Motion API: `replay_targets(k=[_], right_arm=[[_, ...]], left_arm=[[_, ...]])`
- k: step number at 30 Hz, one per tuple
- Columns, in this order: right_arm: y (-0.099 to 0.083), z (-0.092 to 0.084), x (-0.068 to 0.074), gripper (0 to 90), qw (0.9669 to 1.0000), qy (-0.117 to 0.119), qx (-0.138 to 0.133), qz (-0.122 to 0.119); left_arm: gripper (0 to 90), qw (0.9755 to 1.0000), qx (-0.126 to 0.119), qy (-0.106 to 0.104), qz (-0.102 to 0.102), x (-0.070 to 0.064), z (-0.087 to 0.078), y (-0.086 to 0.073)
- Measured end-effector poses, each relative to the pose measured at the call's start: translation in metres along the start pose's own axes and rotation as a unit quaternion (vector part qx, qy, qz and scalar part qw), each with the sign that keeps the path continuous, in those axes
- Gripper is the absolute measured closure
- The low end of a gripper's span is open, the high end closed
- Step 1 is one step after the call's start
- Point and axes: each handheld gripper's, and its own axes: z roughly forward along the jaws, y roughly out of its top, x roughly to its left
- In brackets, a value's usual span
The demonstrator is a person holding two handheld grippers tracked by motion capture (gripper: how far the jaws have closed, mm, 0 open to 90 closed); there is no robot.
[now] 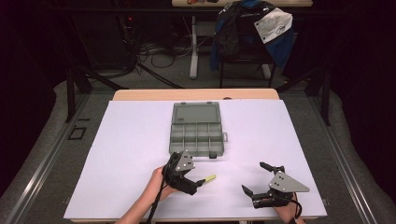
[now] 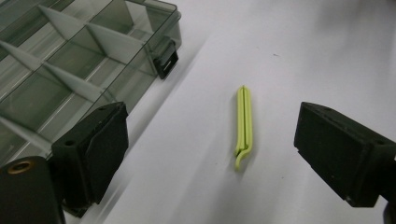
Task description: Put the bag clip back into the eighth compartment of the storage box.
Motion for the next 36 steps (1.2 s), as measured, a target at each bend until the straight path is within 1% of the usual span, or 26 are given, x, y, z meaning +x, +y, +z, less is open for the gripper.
replay_targets(k=[2, 4, 6, 7, 8, 9, 11, 15, 17, 19, 22, 24, 27, 28, 29, 31, 36], right_arm=[[-0.001, 0.001, 0.0, 0.5, 1.0, 0.002, 0.005, 0.002], [-0.001, 0.001, 0.0, 0.6, 1.0, 0.003, 0.002, 0.003], [0.0, 0.001, 0.001, 0.5, 1.0, 0.005, 0.002, 0.0], [0.001, 0.001, 0.002, 0.5, 1.0, 0.006, 0.004, 0.0], [0.001, 0.001, 0.002, 0.3, 0.9999, 0.009, 0.006, -0.002], [0.001, 0.002, 0.002, 0.3, 0.9999, 0.009, 0.007, -0.003], [0.001, 0.002, 0.001, 0.3, 0.9999, 0.011, 0.006, 0.001], [-0.001, 0.004, -0.001, 0.3, 0.9999, 0.012, 0.011, 0.005], [0.0, 0.002, 0.001, 0.3, 0.9999, 0.011, 0.005, 0.004], [0.001, 0.002, 0.001, 0.3, 0.9999, 0.01, 0.005, 0.002], [0.0, 0.005, 0.001, 0.3, 0.9999, 0.011, 0.007, 0.003], [-0.001, 0.005, 0.0, 0.3, 0.9998, 0.013, 0.013, 0.003], [0.0, 0.003, 0.001, 0.3, 0.9998, 0.012, 0.013, 0.002], [0.0, 0.002, 0.001, 0.3, 0.9999, 0.011, 0.008, 0.002], [0.001, 0.002, 0.001, 0.3, 0.9999, 0.011, 0.008, 0.002], [0.001, 0.002, 0.001, 0.3, 0.9999, 0.011, 0.007, 0.0], [-0.001, 0.003, 0.001, 0.3, 0.9998, 0.015, 0.012, 0.003]], left_arm=[[10.2, 0.9999, 0.007, 0.0, 0.009, -0.001, 0.002, 0.003], [10.2, 0.9998, 0.016, -0.004, 0.013, -0.001, 0.004, 0.004], [10.3, 0.9995, 0.028, -0.007, 0.015, -0.002, 0.007, 0.006], [10.1, 0.9995, 0.029, -0.003, 0.014, -0.003, 0.008, 0.006], [10.1, 0.9994, 0.033, -0.004, 0.015, -0.003, 0.009, 0.008], [10.1, 0.9991, 0.038, -0.01, 0.015, -0.002, 0.011, 0.01], [10.1, 0.9989, 0.042, -0.008, 0.019, -0.003, 0.013, 0.014], [11.2, 0.9976, 0.058, -0.012, 0.036, -0.007, 0.017, 0.017], [14.7, 0.9965, 0.07, -0.019, 0.04, -0.007, 0.02, 0.017], [15.3, 0.9957, 0.079, -0.02, 0.044, -0.009, 0.022, 0.018], [17.7, 0.9948, 0.086, -0.019, 0.052, -0.01, 0.025, 0.02], [21.3, 0.9943, 0.089, -0.017, 0.057, -0.01, 0.026, 0.021], [26.0, 0.9943, 0.091, -0.016, 0.054, -0.01, 0.027, 0.019], [28.5, 0.9941, 0.092, -0.016, 0.055, -0.009, 0.027, 0.019], [29.4, 0.9944, 0.091, -0.016, 0.051, -0.01, 0.027, 0.018], [33.7, 0.9944, 0.09, -0.021, 0.051, -0.01, 0.029, 0.018], [44.6, 0.993, 0.103, -0.03, 0.05, -0.01, 0.036, 0.017]])
